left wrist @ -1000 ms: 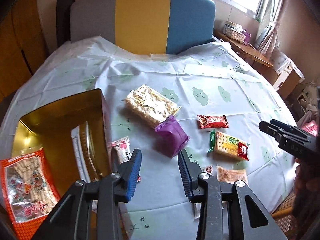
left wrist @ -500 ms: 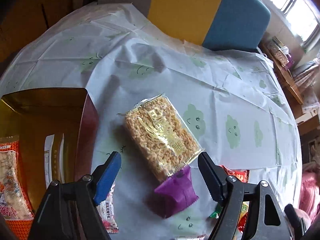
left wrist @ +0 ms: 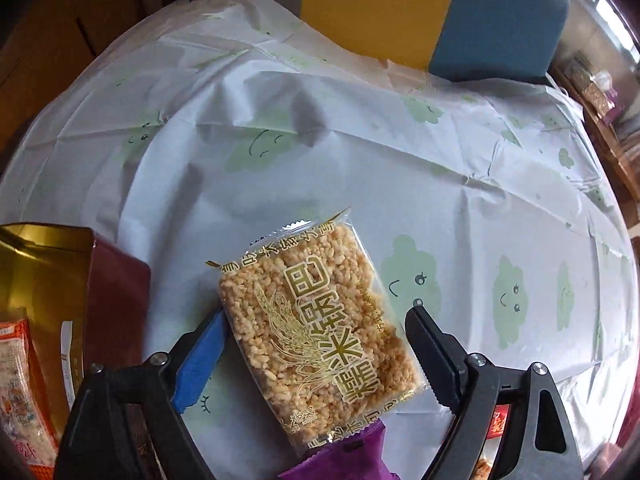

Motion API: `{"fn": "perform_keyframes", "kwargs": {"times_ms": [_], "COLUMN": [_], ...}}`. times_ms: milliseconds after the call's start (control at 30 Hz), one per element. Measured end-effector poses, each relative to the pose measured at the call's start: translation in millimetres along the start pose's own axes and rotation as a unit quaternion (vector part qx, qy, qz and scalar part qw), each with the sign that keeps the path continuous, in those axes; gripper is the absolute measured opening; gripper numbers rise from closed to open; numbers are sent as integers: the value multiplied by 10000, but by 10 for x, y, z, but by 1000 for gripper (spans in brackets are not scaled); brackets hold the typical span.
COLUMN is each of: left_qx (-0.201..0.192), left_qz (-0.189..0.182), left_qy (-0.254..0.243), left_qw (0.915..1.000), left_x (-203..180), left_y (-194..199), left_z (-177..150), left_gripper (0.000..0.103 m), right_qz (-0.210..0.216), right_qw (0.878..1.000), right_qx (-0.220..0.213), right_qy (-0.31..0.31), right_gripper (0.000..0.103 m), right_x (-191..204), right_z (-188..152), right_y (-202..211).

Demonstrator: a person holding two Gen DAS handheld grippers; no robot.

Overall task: Organize snacks
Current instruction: 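Carry the rice-cracker bag into the gold tray with left gripper while right gripper grasps the rose-print snack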

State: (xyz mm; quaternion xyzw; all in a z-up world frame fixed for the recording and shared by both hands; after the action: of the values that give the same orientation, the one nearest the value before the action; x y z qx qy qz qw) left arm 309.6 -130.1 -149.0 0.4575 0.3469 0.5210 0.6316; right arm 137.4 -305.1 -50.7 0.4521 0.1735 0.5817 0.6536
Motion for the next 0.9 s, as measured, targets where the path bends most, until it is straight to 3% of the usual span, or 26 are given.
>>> {"fn": "perform_keyframes", "kwargs": {"times_ms": [133, 367, 600, 733, 900], "left_qx": [-262, -765, -1265, -1369, -1543], "left_qz": [-130, -572, -673, -753, -680], "left_qy": [-499, -709, -833, -667, -498], "left_qw": [9983, 9929, 9862, 9855, 9844], "left_x": [-107, -117, 88, 312, 644], "left_y": [82, 499, 1040, 1213, 1446], "left_z": [-47, -73, -170, -318, -535], "left_gripper": [78, 78, 78, 78, 78], "right_qz": [-30, -61, 67, 339, 1072], "right_qw": [10000, 9997, 9975, 9940, 9840], "right_qx": [51, 166, 524, 766, 1184], "right_qy": [-19, 148, 477, 700, 788], "right_gripper": [57, 57, 57, 56, 39], "right_x": [-11, 45, 201, 363, 725], "right_z": [-10, -76, -254, -392, -611], "right_y": [-26, -83, -198, -238, -223]}}
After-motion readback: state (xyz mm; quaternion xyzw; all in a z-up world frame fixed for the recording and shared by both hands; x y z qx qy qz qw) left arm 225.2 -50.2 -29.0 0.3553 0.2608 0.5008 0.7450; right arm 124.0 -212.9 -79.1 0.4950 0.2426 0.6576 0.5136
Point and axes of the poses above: each gripper's, at about its wrist camera, not at the fingertips, and y roughly against the way its jaws point, x to its left, z to its top, the point moved 9 cm from there along -y, roughly the way its jaws point, and after that the axes turned 14 degrees about -y, right-handed, at the moved point
